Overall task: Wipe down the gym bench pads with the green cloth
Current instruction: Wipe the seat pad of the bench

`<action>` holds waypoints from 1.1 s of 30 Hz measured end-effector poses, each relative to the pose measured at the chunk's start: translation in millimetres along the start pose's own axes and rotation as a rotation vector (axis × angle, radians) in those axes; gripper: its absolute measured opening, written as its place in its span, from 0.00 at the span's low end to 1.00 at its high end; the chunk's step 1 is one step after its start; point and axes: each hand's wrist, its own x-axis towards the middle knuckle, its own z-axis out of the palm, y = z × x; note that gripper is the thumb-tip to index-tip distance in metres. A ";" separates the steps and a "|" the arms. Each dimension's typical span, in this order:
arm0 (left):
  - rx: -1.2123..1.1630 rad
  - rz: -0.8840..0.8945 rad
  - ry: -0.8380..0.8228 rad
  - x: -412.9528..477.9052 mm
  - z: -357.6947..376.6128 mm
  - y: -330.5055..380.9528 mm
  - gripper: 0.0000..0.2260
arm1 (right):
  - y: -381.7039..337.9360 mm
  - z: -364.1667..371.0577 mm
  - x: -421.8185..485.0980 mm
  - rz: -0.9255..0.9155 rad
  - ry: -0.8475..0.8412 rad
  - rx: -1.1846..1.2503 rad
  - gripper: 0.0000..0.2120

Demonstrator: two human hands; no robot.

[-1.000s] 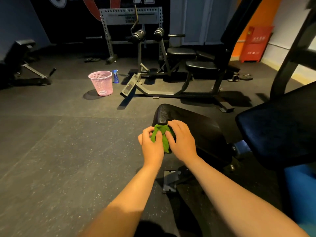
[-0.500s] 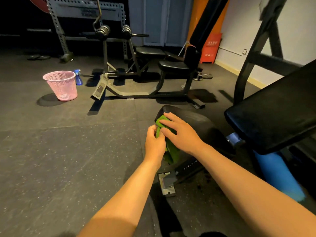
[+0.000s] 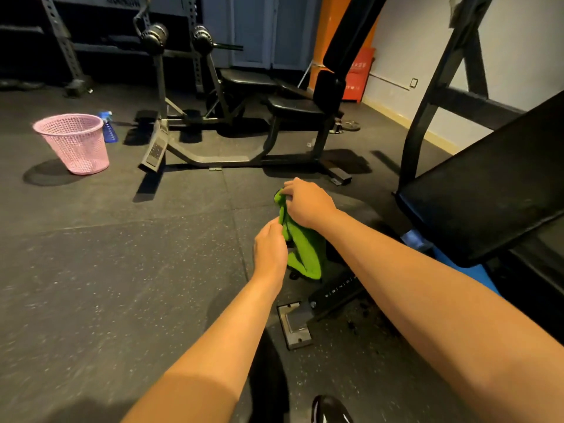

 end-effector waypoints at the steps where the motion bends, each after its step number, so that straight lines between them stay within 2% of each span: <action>1: 0.013 -0.001 0.009 0.3 -0.2 0.5 0.13 | -1.4 1.1 3.5 0.025 -0.009 -0.006 0.19; 4: 0.031 -0.031 0.010 -3.0 -1.4 5.6 0.13 | -3.4 1.0 -7.2 -0.007 0.003 -0.041 0.15; 9: -0.039 -0.108 0.025 -6.1 -3.7 10.3 0.14 | 7.5 -1.0 -73.4 -0.216 0.036 -0.086 0.27; 12: -0.075 -0.136 0.035 -11.7 0.8 18.7 0.18 | 15.6 4.5 -97.7 -0.256 0.135 -0.105 0.23; 14: -0.050 -0.126 0.009 -10.2 4.3 22.1 0.19 | 15.6 7.0 -95.3 -0.224 0.194 -0.058 0.20; 16: -0.051 -0.124 0.000 -6.9 3.9 21.5 0.16 | 11.7 7.3 -82.7 -0.173 0.197 0.031 0.19; 19: -0.032 -0.159 -0.003 -2.1 1.7 16.7 0.13 | 9.5 5.8 -52.5 -0.098 0.146 0.154 0.19; 22: -0.014 -0.188 -0.015 1.6 2.0 14.5 0.20 | 12.6 0.3 -20.8 -0.011 0.094 0.231 0.20; 25: 0.046 -0.145 -0.049 -10.7 2.4 24.6 0.14 | 18.5 -7.8 1.1 0.080 0.043 0.249 0.19; 29: 0.080 -0.124 -0.080 -17.4 -0.3 26.5 0.17 | 25.0 -5.4 -10.2 0.121 0.153 0.319 0.22; 33: 0.139 -0.039 -0.071 -17.3 1.7 22.0 0.14 | 25.7 -1.1 -54.2 0.035 0.258 0.295 0.24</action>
